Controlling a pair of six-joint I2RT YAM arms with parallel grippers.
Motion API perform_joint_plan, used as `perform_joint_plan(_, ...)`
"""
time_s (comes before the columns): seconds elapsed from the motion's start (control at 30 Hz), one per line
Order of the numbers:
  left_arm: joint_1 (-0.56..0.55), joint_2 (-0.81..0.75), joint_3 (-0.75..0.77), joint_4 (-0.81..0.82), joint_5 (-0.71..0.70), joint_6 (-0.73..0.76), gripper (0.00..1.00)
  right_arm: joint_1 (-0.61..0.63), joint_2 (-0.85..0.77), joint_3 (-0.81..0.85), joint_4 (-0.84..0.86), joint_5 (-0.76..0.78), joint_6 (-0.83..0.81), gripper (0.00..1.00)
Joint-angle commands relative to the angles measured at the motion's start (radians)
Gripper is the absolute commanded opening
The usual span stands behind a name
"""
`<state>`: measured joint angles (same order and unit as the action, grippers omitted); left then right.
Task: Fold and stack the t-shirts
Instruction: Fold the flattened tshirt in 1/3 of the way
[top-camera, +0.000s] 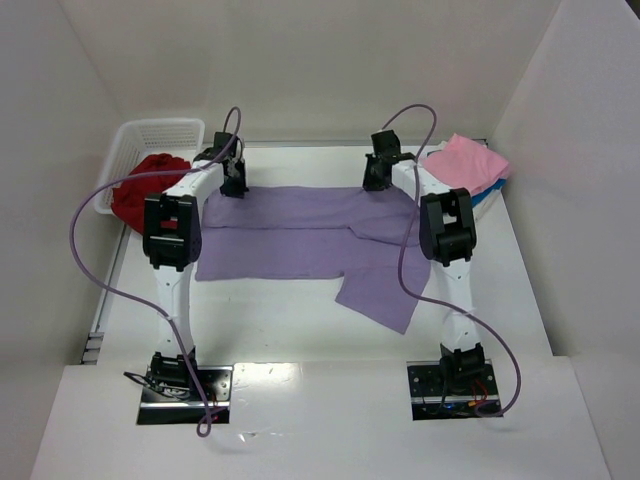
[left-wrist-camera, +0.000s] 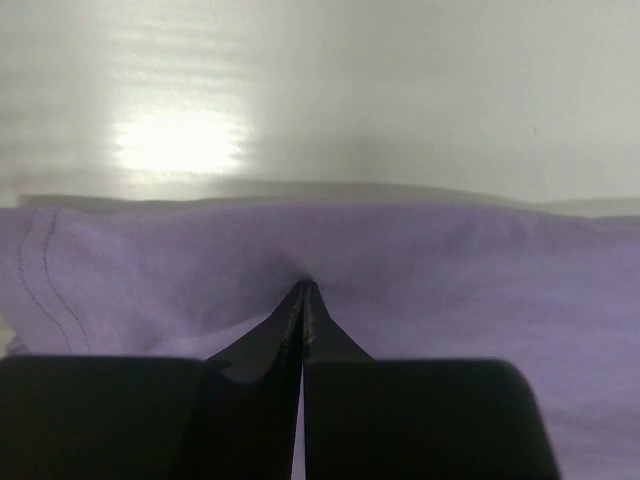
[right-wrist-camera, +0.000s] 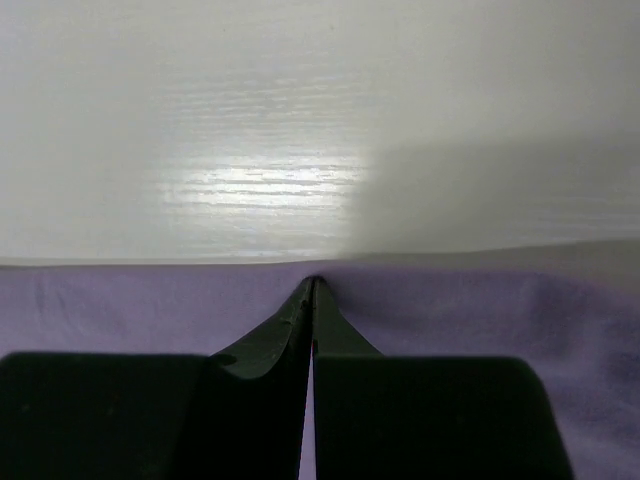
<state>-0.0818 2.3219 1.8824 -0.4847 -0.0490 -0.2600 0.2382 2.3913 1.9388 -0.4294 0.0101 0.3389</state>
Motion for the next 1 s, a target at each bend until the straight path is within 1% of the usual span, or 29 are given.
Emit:
perform_joint_plan(0.0,0.033,0.082,0.105,-0.046,-0.026,0.030,0.04,0.018,0.095,0.116,-0.087,0.004,-0.026,0.04)
perform_joint_plan(0.1,0.042,0.117,0.180,-0.067,-0.026,0.039,0.04,0.018,0.127,0.195,-0.097,0.004,-0.026,0.04)
perform_joint_plan(0.17,0.051,0.131,0.228,-0.078,-0.035,0.048,0.04,0.018,0.181,0.303,-0.135,-0.006,-0.026,0.04)
perform_joint_plan(0.23,0.051,0.140,0.242,-0.078,-0.046,0.048,0.04,0.018,0.204,0.359,-0.155,-0.015,-0.026,0.04)
perform_joint_plan(0.33,0.069,0.140,0.242,-0.078,-0.058,0.048,0.04,0.018,0.204,0.399,-0.155,-0.015,-0.026,0.04)
perform_joint_plan(0.43,0.091,0.149,0.242,-0.078,-0.058,0.048,0.04,0.018,0.236,0.454,-0.146,-0.033,-0.026,0.04)
perform_joint_plan(0.5,0.100,0.159,0.270,-0.078,-0.035,0.057,0.04,0.018,0.236,0.492,-0.173,-0.033,-0.026,0.04)
perform_joint_plan(0.6,0.100,0.128,0.291,-0.078,0.009,0.070,0.07,0.018,0.189,0.502,-0.183,-0.024,-0.038,0.11)
perform_joint_plan(0.63,0.100,0.113,0.282,-0.063,0.018,0.083,0.08,0.018,0.168,0.479,-0.174,-0.012,-0.038,0.14)
perform_joint_plan(0.67,0.087,0.094,0.273,-0.054,0.018,0.099,0.14,0.018,0.145,0.479,-0.164,-0.012,-0.049,0.17)
perform_joint_plan(0.73,0.071,0.044,0.254,-0.038,0.018,0.108,0.21,0.018,0.074,0.450,-0.164,-0.002,-0.049,0.25)
perform_joint_plan(0.77,0.059,0.027,0.242,-0.029,0.018,0.120,0.36,0.018,0.046,0.439,-0.154,-0.002,-0.049,0.29)
perform_joint_plan(0.8,0.059,-0.008,0.233,-0.029,0.018,0.131,0.42,0.018,-0.015,0.405,-0.154,-0.002,-0.060,0.37)
perform_joint_plan(0.83,0.047,-0.027,0.233,-0.029,0.027,0.131,0.45,0.018,-0.049,0.384,-0.131,-0.002,-0.060,0.40)
perform_joint_plan(0.87,0.025,-0.065,0.221,-0.029,0.041,0.143,0.49,0.018,-0.126,0.321,-0.106,-0.013,-0.060,0.45)
perform_joint_plan(0.9,0.025,-0.111,0.207,-0.020,0.061,0.143,0.55,0.018,-0.167,0.240,-0.092,-0.027,-0.051,0.50)
perform_joint_plan(0.93,0.005,-0.134,0.195,-0.020,0.076,0.143,0.56,0.018,-0.257,0.192,-0.075,-0.027,-0.051,0.52)
perform_joint_plan(0.97,-0.021,-0.160,0.163,-0.020,0.090,0.156,0.58,0.018,-0.303,0.140,-0.059,-0.041,-0.051,0.54)
